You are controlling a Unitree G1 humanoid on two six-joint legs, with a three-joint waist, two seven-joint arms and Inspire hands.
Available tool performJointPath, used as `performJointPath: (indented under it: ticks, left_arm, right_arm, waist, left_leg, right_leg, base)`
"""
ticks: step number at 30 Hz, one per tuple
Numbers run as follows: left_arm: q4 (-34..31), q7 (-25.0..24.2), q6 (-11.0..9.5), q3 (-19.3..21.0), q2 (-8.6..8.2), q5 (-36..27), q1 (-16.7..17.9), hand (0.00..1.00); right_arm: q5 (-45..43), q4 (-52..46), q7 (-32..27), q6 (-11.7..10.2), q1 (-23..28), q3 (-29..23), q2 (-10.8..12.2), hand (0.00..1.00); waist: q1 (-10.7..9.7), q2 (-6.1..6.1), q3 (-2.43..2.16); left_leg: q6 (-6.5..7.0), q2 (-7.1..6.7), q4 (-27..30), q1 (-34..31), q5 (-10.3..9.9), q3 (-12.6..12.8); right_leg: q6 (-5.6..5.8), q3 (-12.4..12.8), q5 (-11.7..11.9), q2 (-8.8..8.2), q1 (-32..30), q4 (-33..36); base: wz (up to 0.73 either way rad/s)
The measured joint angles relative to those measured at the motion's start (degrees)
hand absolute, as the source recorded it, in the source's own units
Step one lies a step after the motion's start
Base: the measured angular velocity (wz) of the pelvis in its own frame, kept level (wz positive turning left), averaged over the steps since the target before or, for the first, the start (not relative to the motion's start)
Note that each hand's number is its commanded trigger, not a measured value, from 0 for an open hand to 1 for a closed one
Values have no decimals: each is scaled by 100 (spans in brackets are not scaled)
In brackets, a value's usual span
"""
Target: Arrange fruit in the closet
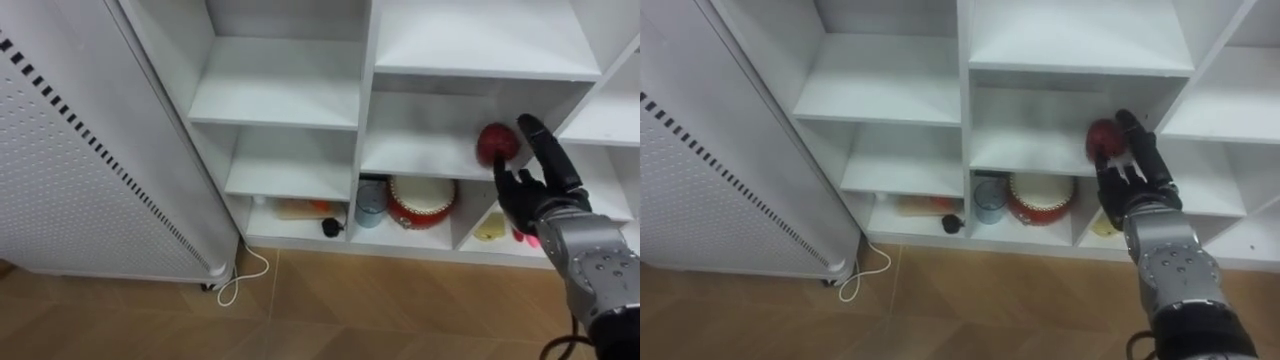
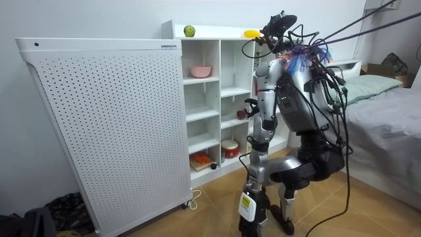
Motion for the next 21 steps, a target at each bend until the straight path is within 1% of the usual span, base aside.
performJointPath:
  ticks: [5,8,16,18,19,21]
  left_arm:
    - [-5,0,0,-6,4,1,92,0]
    - [-20,-7,0,-114,9,6,145,0]
    - [-24,-11,-1,-113,13,12,248,0]
    - [-26,-32,-2,-101,25,36,268,0]
    - [-33,-46,-5,-99,39,141,292,0]
    - [-32,-75,-2,-96,42,258,307,0]
  right_arm:
    - [-16,4,-110,2,0,9,-2,0]
    - [-13,4,-173,1,0,10,-8,0]
    - [-13,4,-174,1,0,13,-9,0]
    - [-12,31,-158,1,34,13,-8,0]
    - [-3,89,-141,2,52,8,-9,0]
    - [40,192,84,4,52,-1,-14,0]
  waist:
    - [3,-2,1]
    - [0,-3,1]
    - [3,-3,1]
    - [3,-2,1]
    - [2,-1,0]
    - [2,-2,0]
  left_leg:
    - [-19,-2,-94,166,9,-4]
    - [-19,0,-85,161,9,-3]
    - [-18,10,-81,175,9,3]
    - [-20,40,-88,213,9,-4]
    - [-22,79,-105,261,7,-20]
    - [-24,126,-159,346,7,-42]
  right_leg:
    - [-1,0,-9,21,159,-88]
    - [0,-2,-8,27,161,-88]
    - [0,-6,-6,64,181,-96]
    - [0,-47,-6,67,255,-140]
    - [-4,-101,-3,77,340,-203]
    - [-9,-167,26,107,469,-312]
  base:
    - [0]
    - [0]
    - [0]
    - [0]
    - [0]
    - [0]
